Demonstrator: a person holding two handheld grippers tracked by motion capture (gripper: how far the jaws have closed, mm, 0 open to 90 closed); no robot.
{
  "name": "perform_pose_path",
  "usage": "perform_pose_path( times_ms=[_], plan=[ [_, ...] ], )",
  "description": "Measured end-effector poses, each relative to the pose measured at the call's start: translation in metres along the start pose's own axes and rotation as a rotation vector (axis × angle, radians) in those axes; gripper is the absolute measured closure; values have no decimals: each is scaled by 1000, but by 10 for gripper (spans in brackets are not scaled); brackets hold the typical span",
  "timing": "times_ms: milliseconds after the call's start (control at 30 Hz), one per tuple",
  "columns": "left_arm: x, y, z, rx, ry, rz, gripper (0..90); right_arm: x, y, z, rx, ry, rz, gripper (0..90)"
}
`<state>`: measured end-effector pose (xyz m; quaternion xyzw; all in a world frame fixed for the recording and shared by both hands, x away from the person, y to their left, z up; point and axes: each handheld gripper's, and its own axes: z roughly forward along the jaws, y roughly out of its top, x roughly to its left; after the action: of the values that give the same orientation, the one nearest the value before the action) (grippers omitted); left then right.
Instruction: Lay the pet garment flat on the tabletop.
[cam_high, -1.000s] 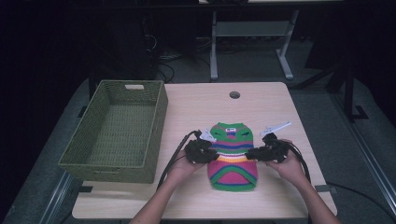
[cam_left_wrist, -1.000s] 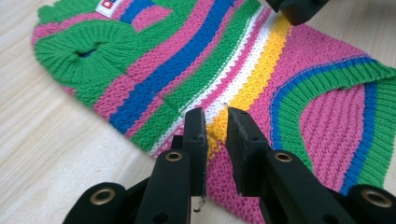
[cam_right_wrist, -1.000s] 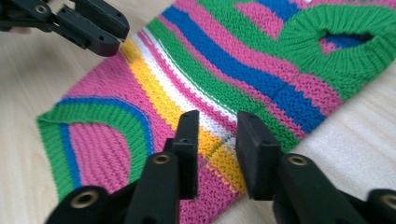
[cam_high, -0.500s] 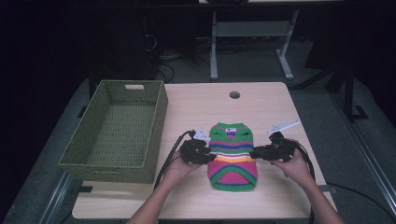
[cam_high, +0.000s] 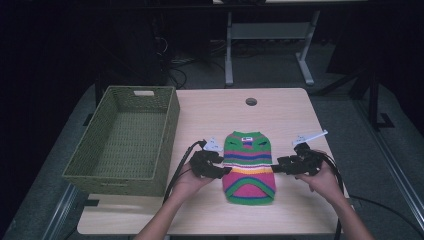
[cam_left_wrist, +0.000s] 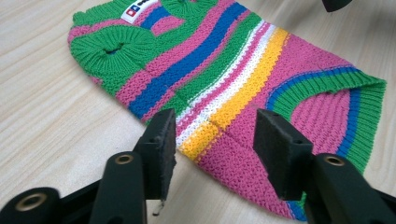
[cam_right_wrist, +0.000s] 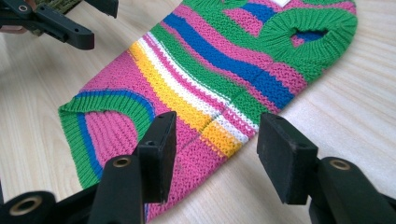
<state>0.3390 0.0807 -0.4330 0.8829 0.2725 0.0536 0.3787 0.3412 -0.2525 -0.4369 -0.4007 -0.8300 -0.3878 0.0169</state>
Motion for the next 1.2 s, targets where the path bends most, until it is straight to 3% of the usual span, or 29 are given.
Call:
perform_pose_path(
  times_ms=[167, 467, 533, 1200],
  plan=[
    [-2, -1, -2, 2, 10, 12, 420, 0, -3, -5, -1, 7, -4, 447],
    [-3, -5, -8, -11, 18, -7, 348, -1, -14, -9, -9, 20, 6, 438],
    [-3, -7, -10, -16, 10, -30, 341, 0, -17, -11, -2, 20, 3, 426],
    [-12, -24, -16, -40, 17, -67, 293, -2, -42, -23, -32, -5, 10, 358]
  ],
)
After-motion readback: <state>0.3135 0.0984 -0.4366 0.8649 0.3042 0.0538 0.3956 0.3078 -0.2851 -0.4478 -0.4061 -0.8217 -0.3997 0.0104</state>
